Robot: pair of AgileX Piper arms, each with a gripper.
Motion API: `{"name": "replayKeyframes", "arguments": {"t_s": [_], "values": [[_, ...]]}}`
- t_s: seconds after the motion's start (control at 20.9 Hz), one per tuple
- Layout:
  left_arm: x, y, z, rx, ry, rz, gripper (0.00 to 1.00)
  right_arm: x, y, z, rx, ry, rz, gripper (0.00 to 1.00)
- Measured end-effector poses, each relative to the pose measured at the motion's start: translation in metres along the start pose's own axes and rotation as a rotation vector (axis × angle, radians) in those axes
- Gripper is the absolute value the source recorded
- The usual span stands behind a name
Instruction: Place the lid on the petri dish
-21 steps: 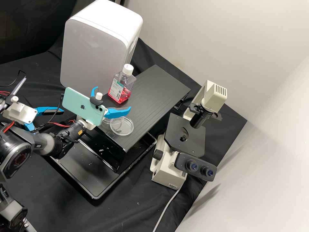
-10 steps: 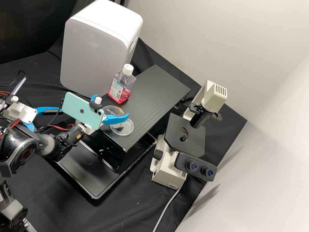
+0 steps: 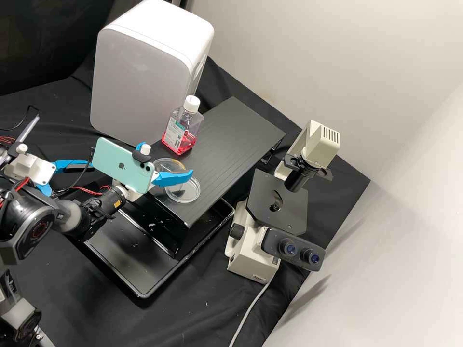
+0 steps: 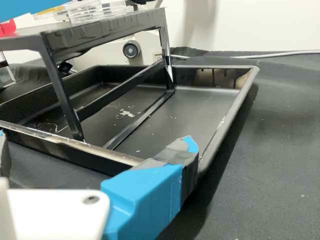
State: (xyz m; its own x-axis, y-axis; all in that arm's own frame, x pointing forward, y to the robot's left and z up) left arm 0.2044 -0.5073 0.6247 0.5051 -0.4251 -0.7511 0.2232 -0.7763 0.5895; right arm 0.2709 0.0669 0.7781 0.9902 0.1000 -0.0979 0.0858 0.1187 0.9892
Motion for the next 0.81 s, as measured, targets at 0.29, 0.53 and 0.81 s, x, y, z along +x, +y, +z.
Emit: {"name": "replayKeyframes", "arguments": {"t_s": [0.29, 0.53, 0.81], "values": [[0.001, 0.0008, 0.000, 0.002, 0.000, 0.003, 1.00, -0.009, 0.005, 0.000, -0.007, 0.001, 0.079, 1.00], [0.001, 0.0008, 0.000, 0.002, 0.000, 0.003, 1.00, -0.019, 0.020, -0.008, -0.010, 0.062, 0.200, 1.00], [0.001, 0.0008, 0.000, 0.002, 0.000, 0.003, 1.00, -0.019, 0.019, -0.008, -0.017, 0.065, 0.199, 1.00]]}}
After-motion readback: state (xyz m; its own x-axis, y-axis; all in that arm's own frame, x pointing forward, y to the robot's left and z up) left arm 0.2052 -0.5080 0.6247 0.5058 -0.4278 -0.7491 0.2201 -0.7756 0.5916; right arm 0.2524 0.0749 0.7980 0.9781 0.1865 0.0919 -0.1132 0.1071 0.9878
